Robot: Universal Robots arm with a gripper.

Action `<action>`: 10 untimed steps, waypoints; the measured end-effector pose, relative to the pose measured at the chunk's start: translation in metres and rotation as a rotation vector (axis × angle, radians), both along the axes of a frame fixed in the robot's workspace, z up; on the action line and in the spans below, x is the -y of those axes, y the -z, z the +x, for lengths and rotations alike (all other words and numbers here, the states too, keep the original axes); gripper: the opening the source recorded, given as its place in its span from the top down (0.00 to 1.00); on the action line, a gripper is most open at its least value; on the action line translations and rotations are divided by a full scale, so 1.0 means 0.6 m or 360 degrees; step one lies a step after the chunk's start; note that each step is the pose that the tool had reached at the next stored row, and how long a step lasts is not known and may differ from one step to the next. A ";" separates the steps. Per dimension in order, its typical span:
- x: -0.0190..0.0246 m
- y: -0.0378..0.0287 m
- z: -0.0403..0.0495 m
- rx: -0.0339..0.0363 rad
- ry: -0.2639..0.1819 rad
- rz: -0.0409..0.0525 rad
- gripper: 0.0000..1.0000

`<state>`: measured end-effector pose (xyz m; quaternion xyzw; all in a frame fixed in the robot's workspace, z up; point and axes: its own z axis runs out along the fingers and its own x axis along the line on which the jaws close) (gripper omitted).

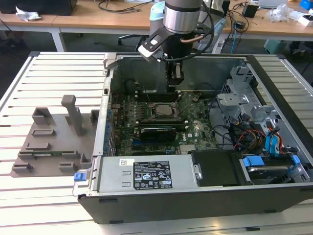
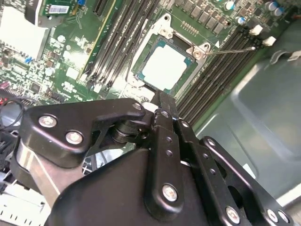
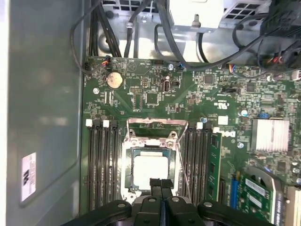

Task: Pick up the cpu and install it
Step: 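Place the cpu into insertion slot, then close the cpu cover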

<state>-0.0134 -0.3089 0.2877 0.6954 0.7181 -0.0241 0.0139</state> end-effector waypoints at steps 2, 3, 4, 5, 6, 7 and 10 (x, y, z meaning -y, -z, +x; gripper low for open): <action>0.0000 -0.001 0.000 0.0000 0.0000 0.0001 0.89; -0.0001 -0.001 0.000 0.0000 0.0000 0.0001 0.89; 0.0000 -0.001 0.000 0.0000 0.0000 0.0000 0.89; 0.0000 -0.001 0.000 0.0000 0.0000 0.0000 0.89; 0.0000 -0.001 0.000 0.0000 0.0000 0.0000 0.89; 0.0000 -0.001 0.000 0.0000 0.0000 0.0000 0.89; 0.0000 -0.001 0.000 0.0000 0.0000 0.0000 0.89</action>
